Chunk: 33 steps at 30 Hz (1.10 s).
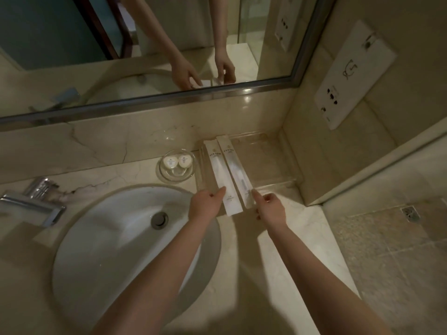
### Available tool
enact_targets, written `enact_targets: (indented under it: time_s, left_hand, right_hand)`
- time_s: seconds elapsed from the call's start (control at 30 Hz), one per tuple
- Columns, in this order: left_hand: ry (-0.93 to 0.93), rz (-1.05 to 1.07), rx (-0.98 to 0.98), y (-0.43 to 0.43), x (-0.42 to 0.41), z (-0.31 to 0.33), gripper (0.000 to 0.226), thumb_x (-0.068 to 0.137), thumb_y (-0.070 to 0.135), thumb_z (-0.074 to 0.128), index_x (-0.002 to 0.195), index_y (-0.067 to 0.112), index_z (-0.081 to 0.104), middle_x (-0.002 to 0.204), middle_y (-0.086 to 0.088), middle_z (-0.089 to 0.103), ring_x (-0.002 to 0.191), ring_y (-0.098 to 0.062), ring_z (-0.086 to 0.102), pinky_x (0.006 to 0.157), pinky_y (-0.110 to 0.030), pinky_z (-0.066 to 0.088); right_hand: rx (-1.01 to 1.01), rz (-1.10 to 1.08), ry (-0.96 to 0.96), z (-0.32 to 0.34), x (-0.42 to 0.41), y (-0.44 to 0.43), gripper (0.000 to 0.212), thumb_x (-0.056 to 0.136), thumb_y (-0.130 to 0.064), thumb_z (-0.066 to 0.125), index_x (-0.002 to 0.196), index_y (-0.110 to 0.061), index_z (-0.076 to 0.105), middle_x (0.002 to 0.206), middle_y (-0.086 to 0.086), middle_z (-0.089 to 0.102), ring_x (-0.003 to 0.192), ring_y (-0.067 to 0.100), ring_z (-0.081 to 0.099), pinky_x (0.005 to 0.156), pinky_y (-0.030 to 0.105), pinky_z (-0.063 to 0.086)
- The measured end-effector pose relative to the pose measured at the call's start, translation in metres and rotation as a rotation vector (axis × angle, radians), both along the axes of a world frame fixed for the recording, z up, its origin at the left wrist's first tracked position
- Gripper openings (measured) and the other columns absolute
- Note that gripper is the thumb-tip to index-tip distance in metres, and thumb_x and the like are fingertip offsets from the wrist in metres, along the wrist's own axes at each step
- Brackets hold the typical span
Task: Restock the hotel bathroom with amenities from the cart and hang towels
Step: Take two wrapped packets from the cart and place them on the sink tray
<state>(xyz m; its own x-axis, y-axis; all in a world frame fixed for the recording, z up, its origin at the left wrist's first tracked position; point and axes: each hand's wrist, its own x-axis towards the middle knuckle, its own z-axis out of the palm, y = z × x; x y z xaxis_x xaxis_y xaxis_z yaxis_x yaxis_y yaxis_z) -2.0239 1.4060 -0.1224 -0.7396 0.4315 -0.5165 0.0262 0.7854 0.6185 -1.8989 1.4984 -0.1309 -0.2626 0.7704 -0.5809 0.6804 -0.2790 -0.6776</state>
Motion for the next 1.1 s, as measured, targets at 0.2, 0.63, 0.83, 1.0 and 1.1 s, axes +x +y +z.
enact_targets:
  time_s: [0.2, 0.63, 0.83, 1.0, 1.1]
  left_hand:
    - [-0.323, 0.007, 0.119, -0.001, 0.022, 0.005, 0.020, 0.092, 0.027, 0.057, 0.076, 0.016, 0.054, 0.069, -0.001, 0.059, 0.038, -0.005, 0.057, 0.037, -0.015, 0.032]
    - [-0.234, -0.165, 0.148, 0.047, 0.054, 0.006, 0.020, 0.095, 0.012, 0.044, 0.075, 0.015, 0.044, 0.067, -0.003, 0.055, 0.060, -0.012, 0.057, 0.054, -0.024, 0.037]
    - [-0.156, 0.078, 0.137, 0.052, 0.038, 0.004, 0.024, 0.091, 0.024, 0.051, 0.097, 0.001, 0.056, 0.072, -0.006, 0.062, 0.059, -0.021, 0.062, 0.044, -0.022, 0.040]
    - [-0.068, 0.180, 0.090, 0.069, 0.023, -0.003, 0.035, 0.085, 0.022, 0.066, 0.109, -0.002, 0.060, 0.107, -0.014, 0.068, 0.097, -0.032, 0.065, 0.077, -0.034, 0.053]
    - [-0.051, 0.152, 0.063, 0.076, 0.016, -0.003, 0.028, 0.087, 0.016, 0.061, 0.106, -0.003, 0.066, 0.106, -0.015, 0.070, 0.096, -0.030, 0.067, 0.079, -0.032, 0.053]
  right_hand:
    - [-0.339, -0.109, 0.333, 0.007, 0.000, -0.004, 0.021, 0.089, -0.025, 0.063, 0.074, -0.011, 0.058, 0.065, 0.006, 0.058, 0.050, 0.015, 0.049, 0.047, 0.021, 0.034]
    - [-0.092, -0.326, 0.355, 0.007, 0.037, 0.018, 0.027, 0.087, -0.016, 0.063, 0.063, -0.010, 0.053, 0.061, 0.006, 0.054, 0.054, 0.015, 0.048, 0.053, 0.021, 0.037]
    - [-0.191, -0.298, 0.341, 0.005, 0.044, 0.023, 0.021, 0.088, -0.020, 0.063, 0.070, -0.012, 0.055, 0.069, 0.008, 0.059, 0.057, 0.017, 0.050, 0.054, 0.025, 0.036]
    - [-0.207, -0.230, 0.320, 0.005, 0.040, 0.028, 0.024, 0.088, -0.016, 0.064, 0.067, -0.013, 0.052, 0.064, 0.004, 0.053, 0.054, 0.014, 0.048, 0.052, 0.022, 0.037]
    - [-0.168, -0.233, 0.339, 0.007, 0.040, 0.033, 0.023, 0.088, -0.011, 0.063, 0.067, -0.011, 0.054, 0.061, 0.004, 0.051, 0.052, 0.012, 0.045, 0.045, 0.016, 0.036]
